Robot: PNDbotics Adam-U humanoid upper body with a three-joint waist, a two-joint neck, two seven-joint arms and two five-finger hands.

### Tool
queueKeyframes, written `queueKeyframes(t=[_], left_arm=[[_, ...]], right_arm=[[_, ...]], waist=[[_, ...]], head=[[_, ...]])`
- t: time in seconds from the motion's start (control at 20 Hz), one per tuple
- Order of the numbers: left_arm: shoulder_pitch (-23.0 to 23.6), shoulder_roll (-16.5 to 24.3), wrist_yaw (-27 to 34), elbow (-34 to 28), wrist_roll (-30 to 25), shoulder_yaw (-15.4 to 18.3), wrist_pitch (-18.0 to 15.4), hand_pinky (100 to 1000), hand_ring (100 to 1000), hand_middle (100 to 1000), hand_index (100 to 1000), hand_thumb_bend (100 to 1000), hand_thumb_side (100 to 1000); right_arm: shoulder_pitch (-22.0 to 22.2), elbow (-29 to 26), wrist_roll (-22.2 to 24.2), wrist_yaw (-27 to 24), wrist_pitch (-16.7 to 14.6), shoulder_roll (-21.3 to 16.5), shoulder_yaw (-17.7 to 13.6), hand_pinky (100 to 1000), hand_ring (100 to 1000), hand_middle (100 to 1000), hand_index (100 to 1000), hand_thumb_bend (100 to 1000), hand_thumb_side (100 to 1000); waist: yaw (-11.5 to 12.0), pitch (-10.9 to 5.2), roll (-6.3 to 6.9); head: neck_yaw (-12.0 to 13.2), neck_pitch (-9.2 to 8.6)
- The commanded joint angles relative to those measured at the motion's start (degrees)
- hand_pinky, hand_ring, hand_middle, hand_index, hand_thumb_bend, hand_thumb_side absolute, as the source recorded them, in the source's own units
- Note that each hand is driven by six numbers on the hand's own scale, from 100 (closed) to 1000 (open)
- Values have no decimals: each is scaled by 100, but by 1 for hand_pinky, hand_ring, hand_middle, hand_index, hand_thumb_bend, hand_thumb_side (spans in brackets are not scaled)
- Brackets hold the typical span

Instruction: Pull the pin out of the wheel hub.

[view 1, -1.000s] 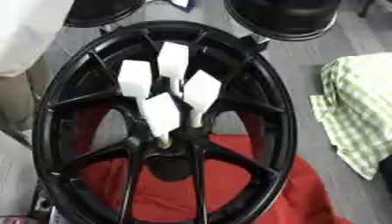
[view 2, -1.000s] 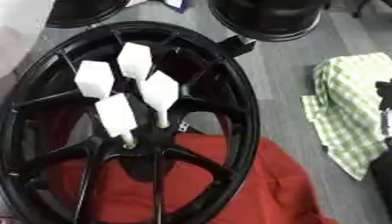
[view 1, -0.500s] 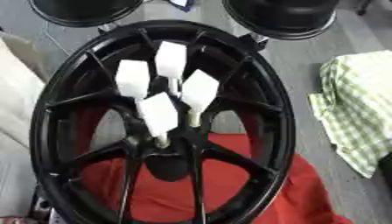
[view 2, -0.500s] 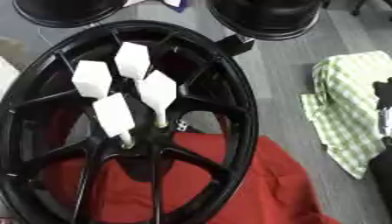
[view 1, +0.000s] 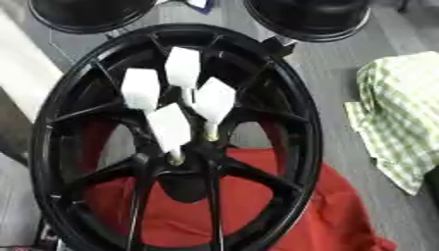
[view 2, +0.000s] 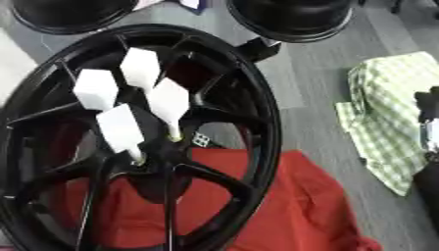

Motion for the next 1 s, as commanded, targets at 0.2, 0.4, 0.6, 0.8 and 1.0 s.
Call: queueKeyframes(t=[0.2,0.4,0.6,0.8,1.0], left_arm=[[-632,1159,-423,-100,-815,-467,-66,786,620,689,779,100,687],[-1098,1485,-434,-100,-1322,-776,-95,785,638,697,787,100,697],[-1470,1701,-356,-100,-2026,-1078,-22,787,664,710,797,100,714],[-1933,1807,-154,-100,-2780,-1330,116,791,690,724,808,100,731],[-2376,1810,-133,-100,-3592,-1554,235,796,723,741,824,100,754]], right_arm=[[51,-107,39,45,-10,-223,6,833,762,537,696,139,236],[95,-107,45,56,-25,-246,11,833,762,537,696,139,236],[121,-107,54,60,-13,-266,23,833,762,537,696,139,237],[153,-107,64,81,-7,-298,31,833,762,536,696,138,238],[175,-107,73,108,16,-312,40,833,762,536,696,138,241]], waist=[[-31,-178,4],[-59,-214,10],[-69,-237,35],[-52,-256,70],[-35,-267,107]], head=[[-82,48],[-93,55],[-114,49],[-202,19],[-257,-23]])
